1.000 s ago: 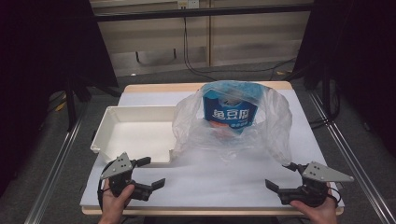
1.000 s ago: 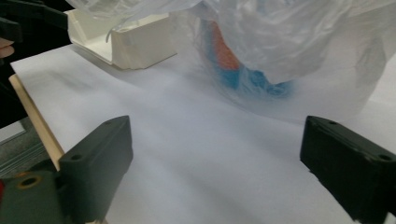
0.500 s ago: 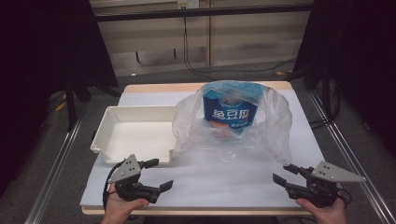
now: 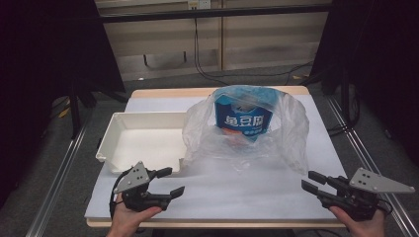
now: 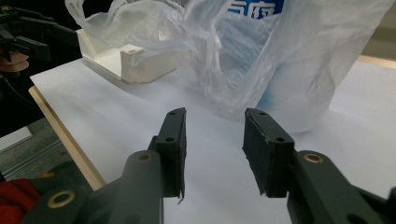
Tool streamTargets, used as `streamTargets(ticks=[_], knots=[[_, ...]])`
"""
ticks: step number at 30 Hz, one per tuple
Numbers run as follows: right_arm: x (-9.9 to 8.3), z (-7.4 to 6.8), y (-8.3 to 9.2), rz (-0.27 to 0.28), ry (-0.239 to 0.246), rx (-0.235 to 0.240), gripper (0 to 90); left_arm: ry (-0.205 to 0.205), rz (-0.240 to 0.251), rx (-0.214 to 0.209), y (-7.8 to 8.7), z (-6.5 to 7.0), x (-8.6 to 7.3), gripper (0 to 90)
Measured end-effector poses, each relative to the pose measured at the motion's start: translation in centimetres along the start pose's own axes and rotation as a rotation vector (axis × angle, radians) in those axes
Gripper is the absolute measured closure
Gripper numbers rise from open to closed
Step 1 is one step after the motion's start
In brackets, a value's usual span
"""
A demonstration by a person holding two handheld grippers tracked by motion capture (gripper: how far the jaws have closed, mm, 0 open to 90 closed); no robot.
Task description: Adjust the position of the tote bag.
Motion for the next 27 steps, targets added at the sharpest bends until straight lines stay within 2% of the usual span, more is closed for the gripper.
streamTargets(ticks=[5, 14, 17, 22, 24, 27], knots=[[1.3, 0.1, 0.6, 0.016, 0.008, 0.007, 63.9, -0.01, 0.005, 0.003, 0.2, -0.1, 0.7, 33.7], [3.7, -0.2, -0.6, 0.032, 0.056, 0.04, 65.6, -0.071, 0.02, -0.009, -0.2, 0.5, 2.8, 36.6], [4.6, -0.3, -0.8, 0.025, 0.07, 0.043, 66.2, -0.079, 0.026, -0.013, -0.4, 0.7, 3.5, 37.9], [5.1, -0.4, -2.5, -0.019, 0.085, 0.059, 65.0, -0.092, 0.012, -0.032, -1.0, 0.6, 4.3, 38.8], [5.3, -0.2, -3.0, -0.023, 0.088, 0.057, 62.6, -0.102, 0.01, -0.022, -1.1, 0.5, 4.6, 39.1], [5.7, 0.2, -3.6, -0.02, 0.095, 0.053, 62.0, -0.11, 0.006, -0.031, -1.6, 0.4, 5.2, 39.1]])
Point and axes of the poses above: each handheld gripper's, and its own axes: y roughly backward along the jaws, x roughly out of its top, z roughly to its right, the point moved 2 cm from there along -y, roughly forward along the jaws, and after that the axes turned 5 degrees about y, right-handed, at the moved point
